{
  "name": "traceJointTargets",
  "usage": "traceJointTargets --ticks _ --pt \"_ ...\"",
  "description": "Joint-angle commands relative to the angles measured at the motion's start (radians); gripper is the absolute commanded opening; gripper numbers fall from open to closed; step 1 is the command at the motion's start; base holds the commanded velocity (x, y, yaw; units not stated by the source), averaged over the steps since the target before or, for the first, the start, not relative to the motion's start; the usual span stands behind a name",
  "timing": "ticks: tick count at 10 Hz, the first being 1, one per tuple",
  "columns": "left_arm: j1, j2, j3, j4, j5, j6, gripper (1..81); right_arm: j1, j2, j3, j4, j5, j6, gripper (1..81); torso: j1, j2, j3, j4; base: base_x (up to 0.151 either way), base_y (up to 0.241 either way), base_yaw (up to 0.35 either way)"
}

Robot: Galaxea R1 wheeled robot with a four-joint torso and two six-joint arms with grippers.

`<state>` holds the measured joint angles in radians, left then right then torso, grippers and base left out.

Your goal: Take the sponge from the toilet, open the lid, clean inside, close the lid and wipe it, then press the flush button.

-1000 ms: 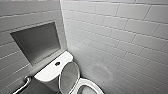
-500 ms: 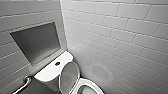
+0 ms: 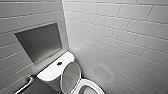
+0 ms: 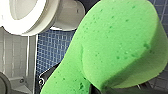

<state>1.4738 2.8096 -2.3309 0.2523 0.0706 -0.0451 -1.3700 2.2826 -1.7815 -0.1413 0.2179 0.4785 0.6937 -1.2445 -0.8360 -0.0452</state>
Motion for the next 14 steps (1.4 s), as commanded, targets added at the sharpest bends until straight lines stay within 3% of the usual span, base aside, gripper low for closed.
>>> traceJointTargets --ticks 1,3,5,6,8,9,11,14 --pt "-0.003 -0.002 0.008 -0.007 0.070 0.011 81.1 0.116 -0.104 0.100 0.002 -0.041 0.023 1.0 0.000 0.000 0.020 0.096 0.000 0.000 0.000" --pt "-0.004 0.004 -0.002 -0.007 0.069 0.011 81.1 0.197 -0.127 0.168 0.002 -0.043 0.025 1.0 0.000 0.000 0.007 0.165 0.000 0.000 0.000" --pt "-0.002 0.007 -0.015 -0.012 0.069 0.011 81.1 0.286 -0.121 0.185 0.005 -0.115 0.026 1.0 0.000 0.000 0.008 0.237 0.000 0.000 0.000" --pt "0.001 0.010 -0.019 -0.012 0.069 0.011 81.1 0.327 -0.114 0.185 0.003 -0.140 0.044 1.0 0.000 0.000 0.008 0.174 0.000 0.000 0.000" --pt "0.001 0.021 -0.033 -0.012 0.069 0.011 81.1 0.392 -0.086 0.162 -0.015 -0.157 0.049 1.0 0.000 0.000 0.008 0.230 0.000 0.000 0.000" --pt "0.001 0.027 -0.039 -0.013 0.069 0.011 81.1 0.425 -0.052 0.121 -0.009 -0.156 0.051 1.0 0.000 0.000 0.008 0.239 0.000 0.000 0.000" --pt "0.006 0.035 -0.058 -0.016 0.069 0.011 81.1 0.487 0.043 0.071 0.000 -0.164 0.052 1.0 0.000 0.000 0.008 0.238 0.000 0.000 0.000" --pt "0.010 0.033 -0.062 -0.016 0.078 0.008 81.1 0.576 0.186 -0.108 0.012 -0.259 0.058 1.0 0.000 0.000 0.007 0.238 0.000 0.000 0.000"
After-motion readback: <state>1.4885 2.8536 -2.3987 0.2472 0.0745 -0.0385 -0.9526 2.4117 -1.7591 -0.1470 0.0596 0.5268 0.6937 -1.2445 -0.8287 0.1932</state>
